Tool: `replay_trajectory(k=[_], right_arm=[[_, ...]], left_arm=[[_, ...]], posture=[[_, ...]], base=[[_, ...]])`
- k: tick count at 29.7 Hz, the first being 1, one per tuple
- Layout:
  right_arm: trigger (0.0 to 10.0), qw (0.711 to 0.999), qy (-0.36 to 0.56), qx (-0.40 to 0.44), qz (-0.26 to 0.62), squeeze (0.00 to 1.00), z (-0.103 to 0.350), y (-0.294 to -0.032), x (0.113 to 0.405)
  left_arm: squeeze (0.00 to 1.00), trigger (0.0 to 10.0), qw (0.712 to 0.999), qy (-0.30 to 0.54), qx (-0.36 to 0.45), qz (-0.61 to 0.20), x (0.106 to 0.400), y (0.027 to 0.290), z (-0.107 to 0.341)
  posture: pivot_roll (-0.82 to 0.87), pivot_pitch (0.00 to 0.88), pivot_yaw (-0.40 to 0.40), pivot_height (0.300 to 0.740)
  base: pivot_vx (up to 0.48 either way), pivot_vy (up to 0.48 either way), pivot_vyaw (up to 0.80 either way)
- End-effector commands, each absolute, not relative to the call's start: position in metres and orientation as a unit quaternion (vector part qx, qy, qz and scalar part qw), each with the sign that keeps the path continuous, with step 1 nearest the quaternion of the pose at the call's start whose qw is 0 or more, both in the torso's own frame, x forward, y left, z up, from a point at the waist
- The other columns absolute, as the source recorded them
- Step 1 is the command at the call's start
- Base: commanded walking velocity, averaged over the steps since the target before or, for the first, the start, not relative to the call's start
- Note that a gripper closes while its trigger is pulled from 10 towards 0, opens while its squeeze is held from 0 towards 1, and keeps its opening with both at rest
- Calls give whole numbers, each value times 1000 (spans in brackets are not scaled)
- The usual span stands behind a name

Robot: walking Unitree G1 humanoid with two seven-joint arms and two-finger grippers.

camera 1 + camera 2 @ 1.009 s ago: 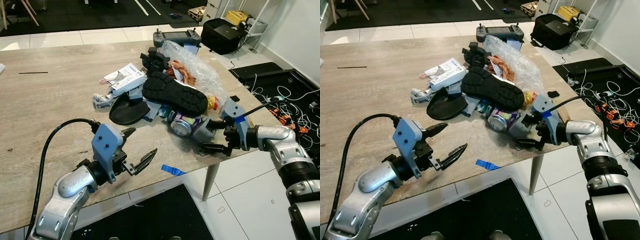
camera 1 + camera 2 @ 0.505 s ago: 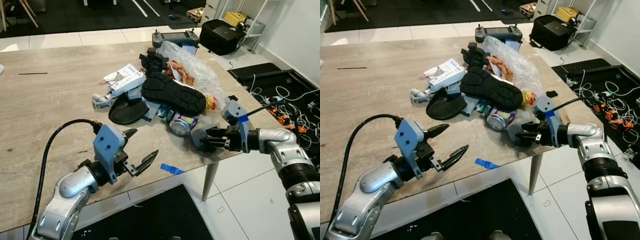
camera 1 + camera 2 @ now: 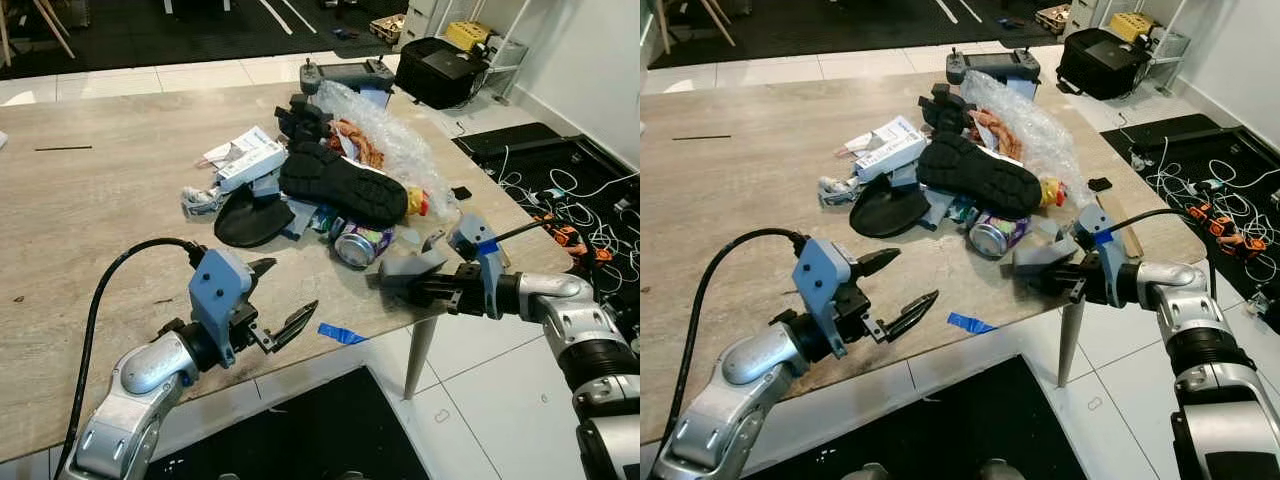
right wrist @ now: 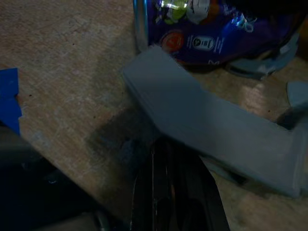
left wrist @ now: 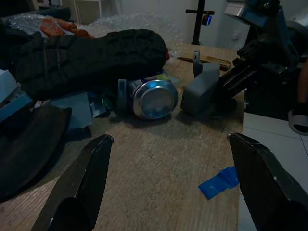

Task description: Picking trash to rubbish bin

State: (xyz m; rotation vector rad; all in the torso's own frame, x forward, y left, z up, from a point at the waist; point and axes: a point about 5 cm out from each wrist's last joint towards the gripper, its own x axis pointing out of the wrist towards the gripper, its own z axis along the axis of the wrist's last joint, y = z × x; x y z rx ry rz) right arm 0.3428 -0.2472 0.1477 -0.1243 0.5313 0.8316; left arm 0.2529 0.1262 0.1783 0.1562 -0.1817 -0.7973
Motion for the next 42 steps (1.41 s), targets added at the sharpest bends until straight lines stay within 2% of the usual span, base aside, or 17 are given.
replay_trajectory(k=[1, 5, 11, 17, 23, 25, 27, 28, 29, 30, 32, 35, 37, 42], right_arm=[[0, 884, 255, -58, 387, 0, 144, -252, 339], [0, 887, 186, -36, 420, 0, 167, -239, 343], [0, 871, 80, -13, 484, 0, 218, -212, 336], [0, 867, 67, -36, 492, 0, 225, -202, 329], [0, 876, 77, -45, 473, 0, 219, -202, 325], [0, 894, 62, -53, 440, 0, 221, -200, 327], [0, 900, 59, -56, 429, 0, 221, -200, 327], [2549, 916, 41, -78, 391, 0, 220, -199, 332], [2549, 916, 41, -78, 391, 0, 220, -199, 332], [10000, 927, 26, -93, 363, 0, 221, -199, 334], [10000, 954, -31, -84, 286, 0, 226, -196, 342], [10000, 976, -65, -41, 204, 0, 227, -196, 348], [10000, 982, -60, -30, 176, 0, 223, -196, 350], [10000, 988, -52, -39, 138, 0, 217, -195, 351]], left_arm=[[0, 10000, 915, -78, 81, -387, 253, 126, 173], [0, 10000, 917, -79, 84, -382, 254, 127, 174], [0, 10000, 917, -80, 82, -381, 253, 128, 174], [0, 10000, 918, -82, 81, -381, 254, 127, 175], [0, 10000, 918, -84, 79, -379, 255, 126, 174], [0, 10000, 930, -65, 87, -352, 258, 132, 168], [0, 10000, 933, -57, 91, -343, 259, 133, 166], [0, 10000, 952, -46, 112, -280, 269, 143, 159], [0, 10000, 952, -46, 112, -280, 269, 143, 159], [0, 10000, 963, -38, 129, -233, 275, 150, 155], [0, 10000, 988, -48, 104, -104, 288, 175, 161], [0, 10000, 996, -59, 72, 7, 293, 205, 171], [0, 10000, 995, -57, 67, 40, 294, 216, 171], [0, 10000, 995, -57, 52, 61, 294, 225, 171]], posture=[[-13, 181, -62, 740], [-8, 183, -63, 740], [-5, 178, -58, 740], [-9, 174, -58, 740], [-10, 172, -62, 740], [-17, 166, -59, 740], [-17, 166, -59, 740], [-8, 153, -58, 740], [-8, 153, -58, 740], [-6, 150, -59, 740], [7, 149, -69, 740], [14, 143, -73, 740], [12, 137, -73, 740], [20, 133, -74, 740]], base=[[0, 0, 0], [0, 0, 0], [0, 0, 0], [0, 0, 0], [0, 0, 0], [0, 0, 0], [0, 0, 0], [0, 0, 0], [0, 0, 0], [0, 0, 0], [0, 0, 0], [0, 0, 0], [0, 0, 0], [0, 0, 0]])
